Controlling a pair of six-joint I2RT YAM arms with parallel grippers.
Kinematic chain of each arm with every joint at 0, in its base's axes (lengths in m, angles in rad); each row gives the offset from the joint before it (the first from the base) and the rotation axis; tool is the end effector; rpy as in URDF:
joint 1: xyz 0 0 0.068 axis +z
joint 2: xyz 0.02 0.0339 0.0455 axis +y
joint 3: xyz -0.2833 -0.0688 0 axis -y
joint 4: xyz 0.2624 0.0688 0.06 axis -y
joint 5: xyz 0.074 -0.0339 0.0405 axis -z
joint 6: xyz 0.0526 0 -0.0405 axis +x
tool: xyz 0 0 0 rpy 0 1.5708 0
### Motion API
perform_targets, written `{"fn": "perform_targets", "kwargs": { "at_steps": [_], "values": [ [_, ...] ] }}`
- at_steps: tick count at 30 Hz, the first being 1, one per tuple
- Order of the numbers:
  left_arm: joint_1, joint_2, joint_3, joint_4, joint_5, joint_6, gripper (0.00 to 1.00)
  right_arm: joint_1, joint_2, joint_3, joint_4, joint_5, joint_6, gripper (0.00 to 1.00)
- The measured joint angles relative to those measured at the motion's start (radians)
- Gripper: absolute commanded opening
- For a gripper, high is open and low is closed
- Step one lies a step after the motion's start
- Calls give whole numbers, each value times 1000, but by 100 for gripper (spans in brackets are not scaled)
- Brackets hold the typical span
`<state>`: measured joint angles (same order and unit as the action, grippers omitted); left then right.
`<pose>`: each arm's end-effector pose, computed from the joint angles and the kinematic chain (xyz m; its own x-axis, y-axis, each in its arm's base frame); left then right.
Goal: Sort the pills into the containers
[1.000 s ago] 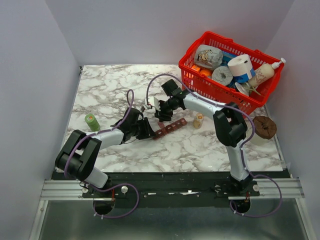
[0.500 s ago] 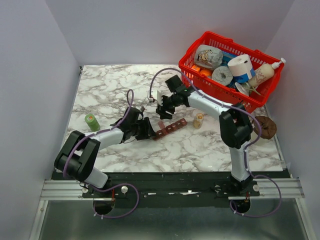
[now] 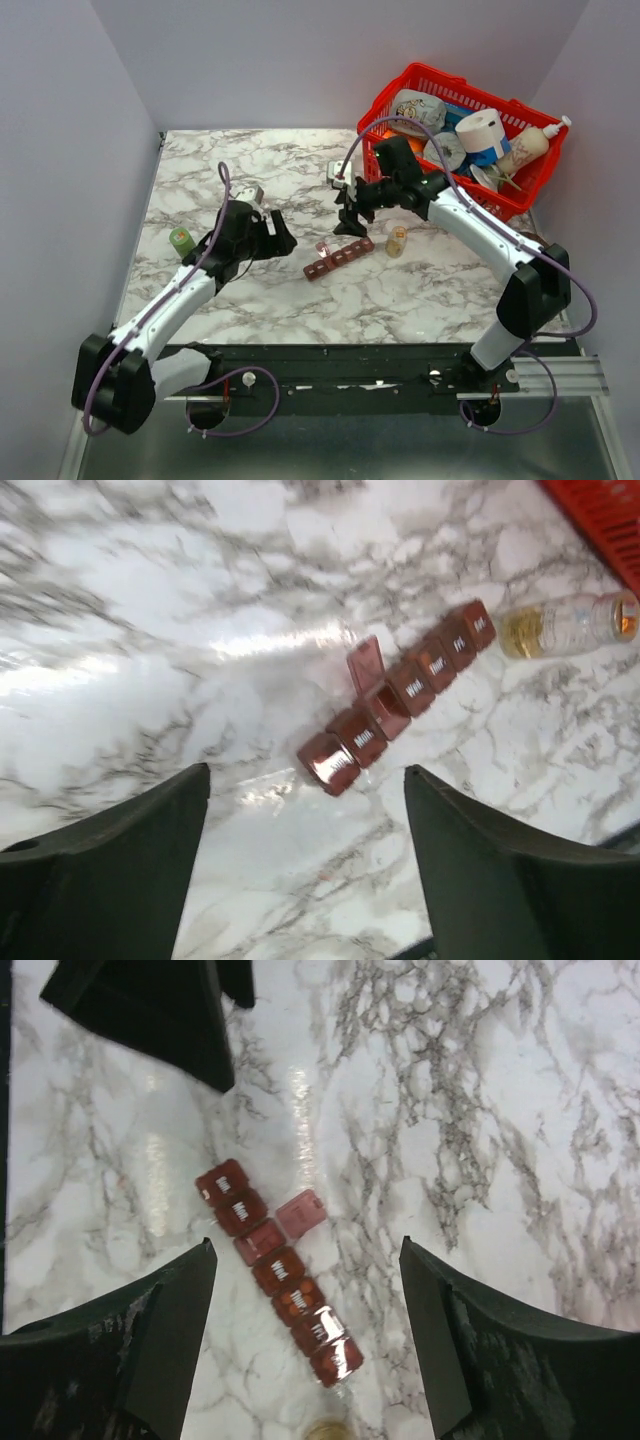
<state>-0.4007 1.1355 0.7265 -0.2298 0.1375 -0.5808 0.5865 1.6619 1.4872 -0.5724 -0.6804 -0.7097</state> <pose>0.2425 -0.1105 0.2459 -0.7266 -0.2825 -0.6263 0.1065 0.8543 -0.5088 0.3139 0.2483 0.3310 0.1015 -0.5407 -0.8351 -0.9867 0.0523 -0.1538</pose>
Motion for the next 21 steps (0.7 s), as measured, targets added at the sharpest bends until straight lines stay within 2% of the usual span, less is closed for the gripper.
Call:
{"fn": "perform_targets", "kwargs": {
  "at_steps": [3,7,9,14,16,21],
  "values": [
    [11,-138,-9,-42,-119,51,99,-5,-50,-59,3,-42,15,90],
    [89,-283,-11,-117,-291,96,99,-7,-86,-100,3,-87,31,90],
    [167,-327,-27,-140,-369,93,99,-7,-86,-100,11,-103,37,90],
    [406,-460,-190,-129,-428,7,99,-7,-86,-109,22,-130,40,90],
    [457,-445,-216,-127,-429,-26,99,-8,-86,-114,27,-138,41,90],
    [576,-255,-231,-41,-393,-73,95,-8,-87,-128,30,-152,45,90]
  ]
}}
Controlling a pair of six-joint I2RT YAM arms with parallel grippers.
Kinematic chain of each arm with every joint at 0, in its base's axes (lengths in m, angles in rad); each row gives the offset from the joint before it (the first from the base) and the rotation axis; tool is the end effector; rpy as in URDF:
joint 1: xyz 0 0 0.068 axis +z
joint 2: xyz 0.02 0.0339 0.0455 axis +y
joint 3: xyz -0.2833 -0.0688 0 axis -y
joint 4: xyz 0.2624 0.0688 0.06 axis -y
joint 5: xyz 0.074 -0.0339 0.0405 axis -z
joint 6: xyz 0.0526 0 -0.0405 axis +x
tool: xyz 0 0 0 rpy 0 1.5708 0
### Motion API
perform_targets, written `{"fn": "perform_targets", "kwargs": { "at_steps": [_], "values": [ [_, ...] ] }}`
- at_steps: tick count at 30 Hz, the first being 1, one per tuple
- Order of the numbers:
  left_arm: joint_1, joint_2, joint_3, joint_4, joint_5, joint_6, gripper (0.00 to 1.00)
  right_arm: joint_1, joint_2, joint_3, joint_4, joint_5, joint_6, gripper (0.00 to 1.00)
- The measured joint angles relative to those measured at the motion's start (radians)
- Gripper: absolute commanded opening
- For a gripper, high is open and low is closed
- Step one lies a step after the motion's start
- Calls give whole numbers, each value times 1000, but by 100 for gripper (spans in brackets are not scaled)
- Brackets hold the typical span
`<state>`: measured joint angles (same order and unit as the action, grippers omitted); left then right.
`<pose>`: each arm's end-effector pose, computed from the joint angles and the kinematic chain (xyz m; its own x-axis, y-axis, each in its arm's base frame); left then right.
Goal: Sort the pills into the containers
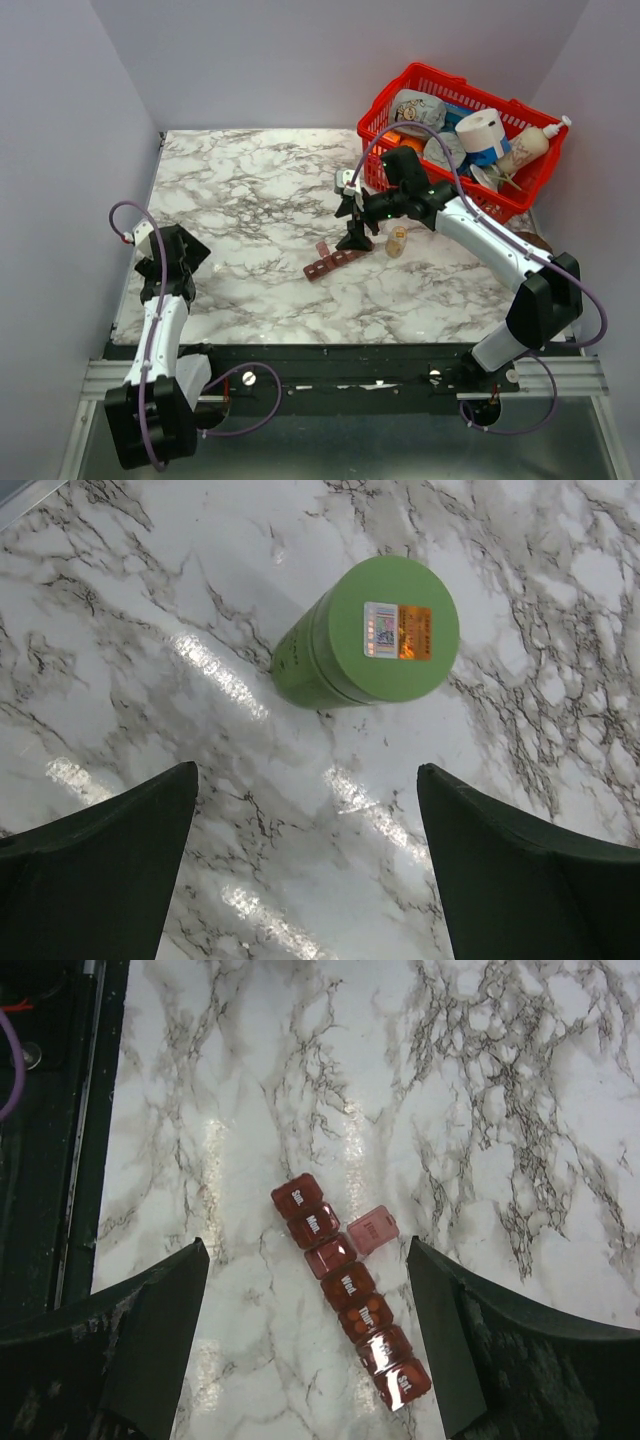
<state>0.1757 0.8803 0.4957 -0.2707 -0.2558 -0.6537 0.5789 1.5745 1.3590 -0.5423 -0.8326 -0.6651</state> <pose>0.1989 0.0488 0.2130 -0.2534 -0.6425 -0.7232 -0.6559 0.6636 -0.3598 0.2882 0.2348 0.3241 0.0521 -0.4621 -0.8853 -0.9986 -0.0201 -0.0482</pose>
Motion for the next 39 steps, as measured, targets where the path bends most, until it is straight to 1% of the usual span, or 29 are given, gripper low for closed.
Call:
{"fn": "perform_targets", "kwargs": {
  "at_steps": [2,4,5,6,8,11,13,15,16,17,19,20,23,26,30,34,39],
  "values": [
    [21,64,-7,58,8,1,91,0,0,-3,2,-3,0,90],
    [30,140,0,121,19,17,90,0,0,-4,2,-7,2,90],
    [32,174,7,139,23,26,84,0,0,-5,2,-8,2,90],
    [33,232,23,168,26,40,82,0,0,-5,2,-11,3,90],
    [34,323,59,202,37,79,79,0,0,-5,3,-16,3,90],
    [35,427,109,239,72,137,78,0,-3,-6,3,-22,3,90],
    [35,465,132,252,93,174,77,0,-7,-8,3,-24,3,90],
    [35,488,146,263,106,217,70,0,-11,-11,3,-26,3,90],
    [35,493,151,266,111,233,66,0,-13,-12,3,-27,3,90],
    [35,497,156,270,116,259,56,0,-13,-13,3,-29,3,90],
    [34,500,164,270,127,291,43,0,-14,-14,3,-31,3,90],
    [35,500,169,270,135,311,28,0,-14,-15,3,-31,3,90],
    [34,501,180,267,165,351,11,0,-15,-18,3,-34,2,90],
    [18,500,195,261,207,386,2,0,-17,-21,3,-38,-2,90],
    [-49,480,216,239,288,416,0,0,-19,-34,-2,-49,-43,89],
    [-145,430,269,178,475,420,0,0,-22,-57,-11,-77,-96,89],
    [-339,388,380,136,729,348,0,0,-23,-66,-15,-104,-111,89]
  ]
}}
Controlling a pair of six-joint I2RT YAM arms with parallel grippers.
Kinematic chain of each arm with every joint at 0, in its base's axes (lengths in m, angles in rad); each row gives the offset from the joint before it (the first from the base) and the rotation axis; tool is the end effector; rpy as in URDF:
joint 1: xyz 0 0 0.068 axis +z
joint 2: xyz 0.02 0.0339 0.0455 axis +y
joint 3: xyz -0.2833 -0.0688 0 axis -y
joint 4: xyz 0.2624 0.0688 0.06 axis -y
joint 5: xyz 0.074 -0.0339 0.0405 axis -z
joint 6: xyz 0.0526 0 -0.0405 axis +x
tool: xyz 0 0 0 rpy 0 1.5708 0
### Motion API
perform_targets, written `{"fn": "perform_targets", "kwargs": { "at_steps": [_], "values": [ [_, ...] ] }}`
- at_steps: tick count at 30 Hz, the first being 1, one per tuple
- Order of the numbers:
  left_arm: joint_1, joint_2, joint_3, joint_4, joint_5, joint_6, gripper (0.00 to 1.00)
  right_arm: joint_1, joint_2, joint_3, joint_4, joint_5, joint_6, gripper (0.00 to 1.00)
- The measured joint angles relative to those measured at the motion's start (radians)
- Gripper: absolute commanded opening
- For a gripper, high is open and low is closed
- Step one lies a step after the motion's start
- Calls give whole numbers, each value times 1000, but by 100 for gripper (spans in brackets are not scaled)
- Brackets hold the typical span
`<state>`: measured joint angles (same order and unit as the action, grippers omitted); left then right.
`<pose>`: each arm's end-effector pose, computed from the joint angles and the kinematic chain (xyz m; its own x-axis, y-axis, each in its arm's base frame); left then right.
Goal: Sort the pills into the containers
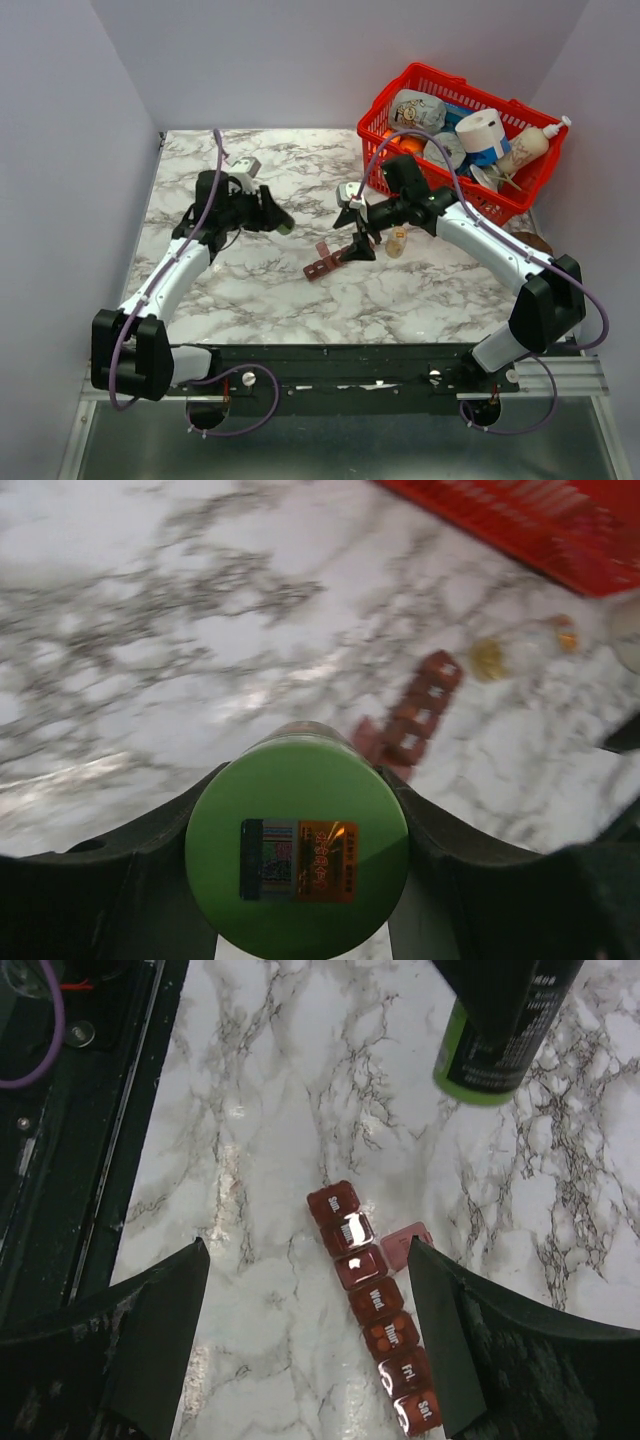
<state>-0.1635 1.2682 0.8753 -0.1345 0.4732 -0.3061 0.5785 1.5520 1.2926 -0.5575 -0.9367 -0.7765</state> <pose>0.2974 -0.0734 0.2781 -0.6342 -0.1672 -0.7548 0.3590 0.8010 -0.4791 0.2746 0.2299 0.3108 0.1151 -0.4207 -0.8999 -0.9882 -0.1406 -0.0607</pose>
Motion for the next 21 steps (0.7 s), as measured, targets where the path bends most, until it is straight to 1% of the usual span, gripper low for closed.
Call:
{"fn": "perform_targets", "kwargs": {
  "at_steps": [1,4,6,8,12,15,17,18,20,21],
  "values": [
    [-47,-5,18,-3,42,-21,0,0,0,0,5,0,12,89],
    [-164,-7,50,3,108,-75,0,0,-1,0,37,5,78,89],
    [-215,-7,60,22,135,-122,0,0,-3,0,73,14,138,89],
    [-241,-4,64,52,144,-175,0,0,-14,-11,123,37,205,89],
    [-256,23,68,141,145,-283,0,0,-60,-54,200,100,299,88],
    [-261,50,68,186,144,-346,0,-5,-82,-87,252,129,348,84],
    [-272,72,68,203,142,-380,0,-11,-87,-109,283,136,381,79],
    [-278,80,68,206,140,-391,0,-13,-87,-116,295,138,396,70],
    [-293,90,68,207,135,-415,0,-17,-85,-121,312,144,426,56],
    [-300,90,67,208,133,-427,0,-20,-84,-121,321,146,438,51]
  ]
}}
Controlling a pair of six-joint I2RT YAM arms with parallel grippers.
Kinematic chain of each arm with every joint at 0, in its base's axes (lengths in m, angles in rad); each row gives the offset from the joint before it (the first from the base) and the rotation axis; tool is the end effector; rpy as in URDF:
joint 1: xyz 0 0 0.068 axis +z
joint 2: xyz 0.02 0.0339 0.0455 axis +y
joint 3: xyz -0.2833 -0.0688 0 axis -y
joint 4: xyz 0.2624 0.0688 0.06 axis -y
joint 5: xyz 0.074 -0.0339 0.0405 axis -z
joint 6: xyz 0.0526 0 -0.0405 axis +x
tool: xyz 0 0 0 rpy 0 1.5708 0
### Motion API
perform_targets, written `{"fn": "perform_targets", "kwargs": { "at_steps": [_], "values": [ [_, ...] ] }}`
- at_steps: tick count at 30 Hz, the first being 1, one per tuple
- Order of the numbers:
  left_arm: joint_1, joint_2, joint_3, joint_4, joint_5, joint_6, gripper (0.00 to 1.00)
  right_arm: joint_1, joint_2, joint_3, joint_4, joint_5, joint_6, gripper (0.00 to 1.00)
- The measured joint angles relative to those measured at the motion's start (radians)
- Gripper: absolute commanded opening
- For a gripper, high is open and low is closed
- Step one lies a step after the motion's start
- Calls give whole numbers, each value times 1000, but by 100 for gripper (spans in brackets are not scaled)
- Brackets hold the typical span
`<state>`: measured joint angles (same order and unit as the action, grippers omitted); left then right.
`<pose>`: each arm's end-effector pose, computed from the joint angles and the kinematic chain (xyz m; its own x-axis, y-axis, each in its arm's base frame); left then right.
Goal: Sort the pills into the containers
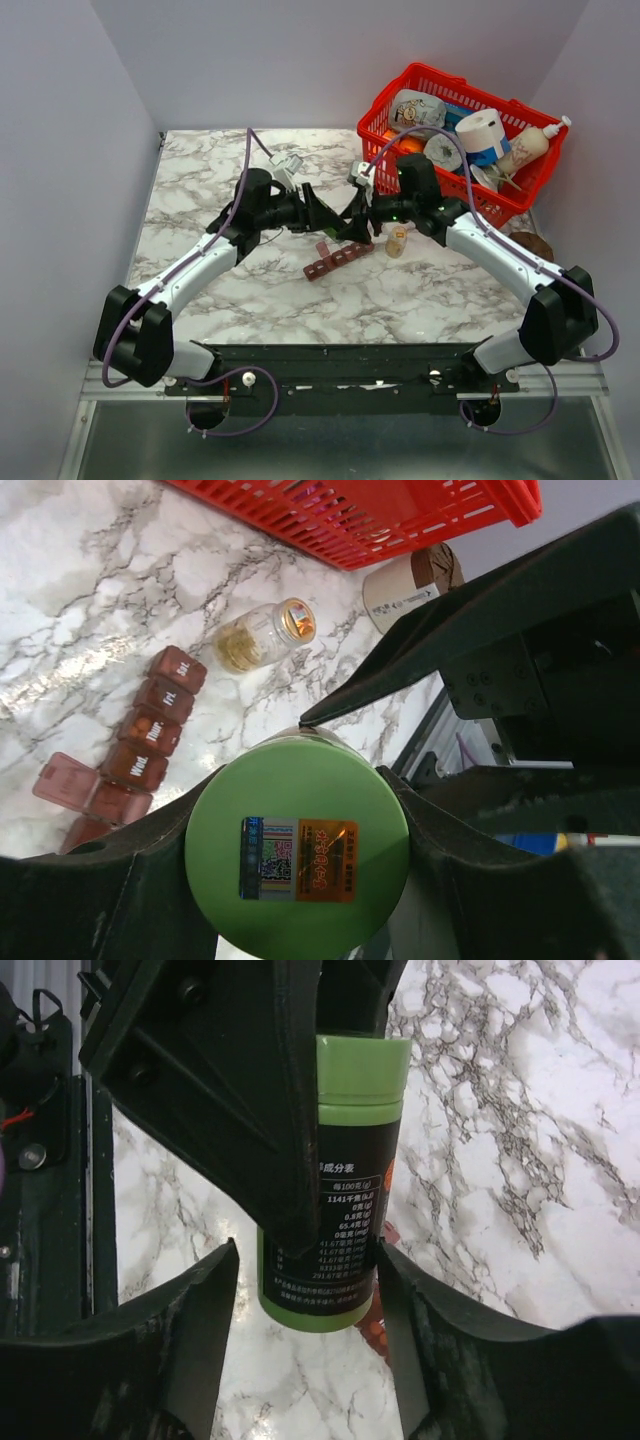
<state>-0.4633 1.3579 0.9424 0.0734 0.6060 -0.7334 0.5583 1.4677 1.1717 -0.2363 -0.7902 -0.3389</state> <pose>0.2862 -0.1765 0.3001 -0.7902 -0.2203 -0.5719 0.4286 0.4685 -0.7726 0.2813 0.2198 0.3198 -0.1094 -0.3442 -0.9325 -0.9844 0.1677 0.0536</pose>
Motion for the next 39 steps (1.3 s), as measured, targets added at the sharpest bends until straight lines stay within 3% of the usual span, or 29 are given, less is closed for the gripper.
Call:
{"fn": "perform_targets", "kwargs": {
  "at_steps": [4,8,10,11,14,16,24,27,28,29,30,31,34,39],
  "values": [
    [-8,-3,-12,24,-24,-34,0,-13,8,0,29,11,48,27],
    [-3,-18,-61,60,-84,-68,1,-15,11,-1,56,-11,85,16],
    [-5,-23,-71,67,-98,-84,9,-14,11,-9,72,-13,101,14],
    [-8,-26,-74,68,-101,-92,22,-17,11,-13,81,-13,111,14],
    [-8,-41,-87,86,-122,-115,48,-19,10,-22,121,-18,142,13],
    [-8,-56,-106,107,-132,-134,59,-19,4,-35,150,-27,165,13],
    [-13,-136,-200,226,-171,-207,61,-19,-24,-88,284,-72,283,11],
    [-16,-167,-228,260,-194,-218,52,-19,-24,-92,324,-94,324,23],
    [-17,-175,-234,266,-201,-219,50,-19,-24,-92,332,-100,330,42],
    [-19,-186,-240,269,-212,-219,40,-19,-24,-92,335,-106,336,52],
    [-22,-192,-241,269,-222,-216,35,-19,-24,-92,338,-123,346,62],
    [-24,-196,-243,267,-241,-211,33,-16,-24,-92,340,-140,340,77],
    [-24,-200,-242,253,-284,-195,28,0,-28,-92,324,-175,307,89],
    [-26,-205,-241,225,-312,-183,26,11,-30,-92,281,-174,247,90]
  ]
}}
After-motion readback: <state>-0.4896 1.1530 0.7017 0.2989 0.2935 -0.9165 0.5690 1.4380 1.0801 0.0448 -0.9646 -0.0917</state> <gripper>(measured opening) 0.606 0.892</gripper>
